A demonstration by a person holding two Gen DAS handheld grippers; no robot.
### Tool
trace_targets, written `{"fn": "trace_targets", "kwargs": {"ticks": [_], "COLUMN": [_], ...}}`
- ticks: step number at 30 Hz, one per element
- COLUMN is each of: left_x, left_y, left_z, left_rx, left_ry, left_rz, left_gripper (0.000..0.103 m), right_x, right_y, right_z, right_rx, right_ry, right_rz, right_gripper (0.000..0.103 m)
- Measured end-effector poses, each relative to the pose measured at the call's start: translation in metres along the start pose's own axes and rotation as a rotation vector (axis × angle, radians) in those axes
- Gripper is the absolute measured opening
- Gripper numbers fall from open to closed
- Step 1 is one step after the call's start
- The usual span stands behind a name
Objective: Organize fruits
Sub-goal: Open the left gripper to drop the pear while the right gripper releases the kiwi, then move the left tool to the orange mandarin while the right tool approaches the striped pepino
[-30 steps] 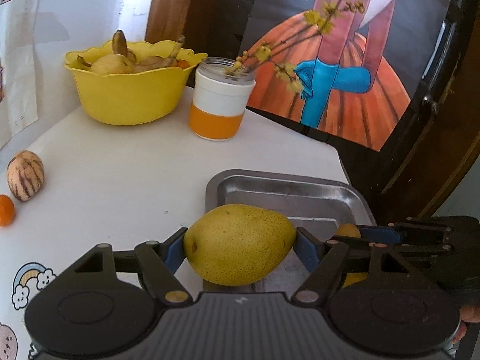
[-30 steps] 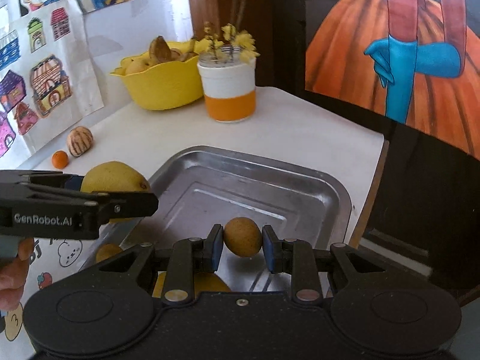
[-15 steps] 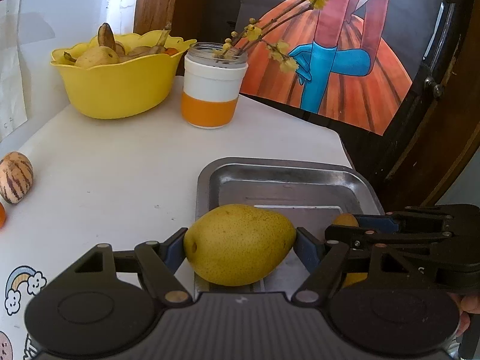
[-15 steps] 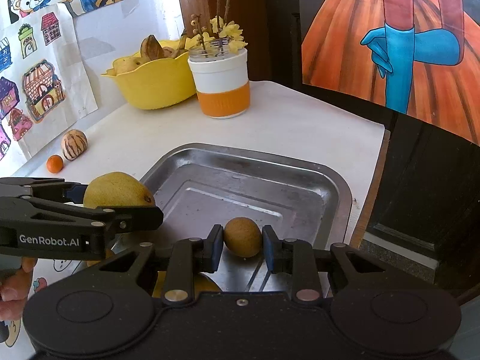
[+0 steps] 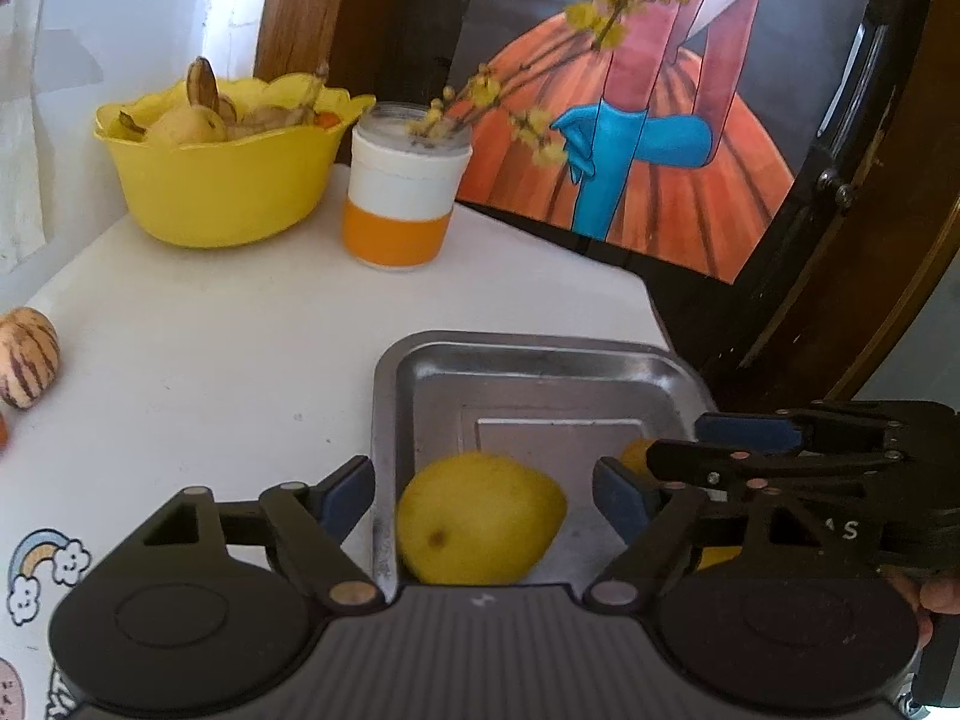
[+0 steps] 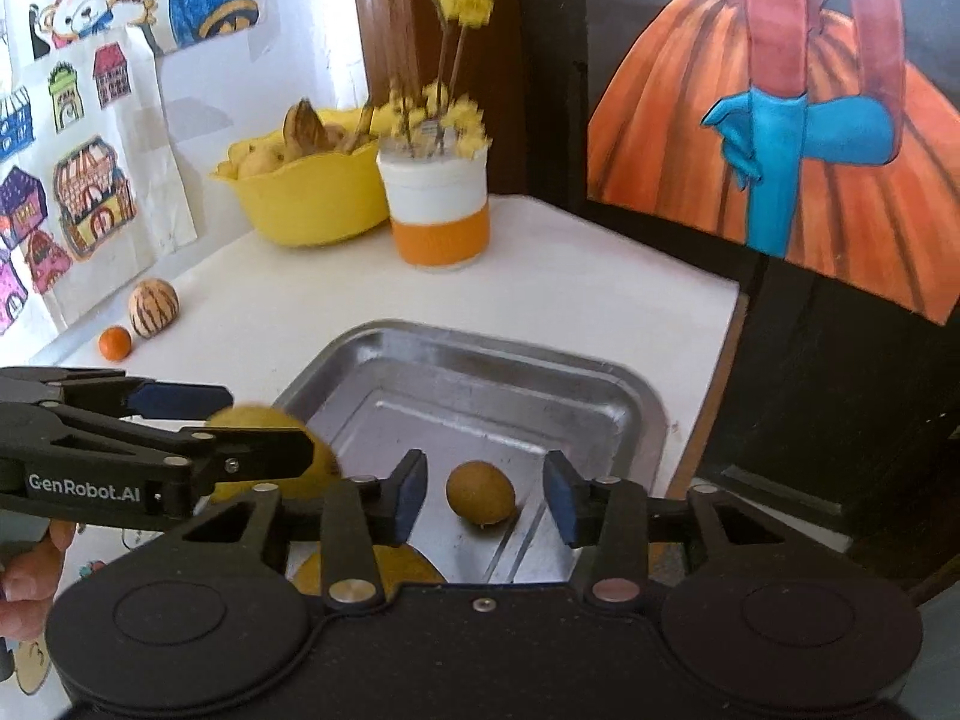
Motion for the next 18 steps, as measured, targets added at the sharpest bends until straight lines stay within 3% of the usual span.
{"fn": "trace_targets", "kwargs": {"ticks": [1,3,9,18], "left_x": [0.001,0.005,0.012,0.015], "left_y": [-0.001,-0.004,-0.021,-0.068], "left_z": [-0.005,-0.016,-0.048,-0.107], "left_rx": [-0.002,0.001,0.055,0.121], "left_ry": [0.01,0.04,0.105,0.152], "left_rz": [-0.007,-0.026,-0.039,-0.053], "left_gripper": [0.087,0.091,0.102,0.103], "right_x": [0.002,0.006,0.02,0.04], "right_y": [0.0,-0.002,-0.02,-0.073], "right_z": [-0.005,-0.014,-0.04,-0.076], "right_rx": [-0.013,-0.034,-0.046,-0.009], "right_ry": [0.009,0.024,0.049,0.026], "right_rz": [0.0,-0.01,-0.02,-0.061], "right_gripper": [0.067,0.078,0.1,0.102]}}
Point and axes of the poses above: each gripper's, at about its wrist camera, not at the fingertips, and z roughly the way its jaws point, y to its right, x to its top, the point moved 6 cm from there along z, roughly the way its jaws point, and after that the axes turned 4 degrees about y, right-handed, at the moved point
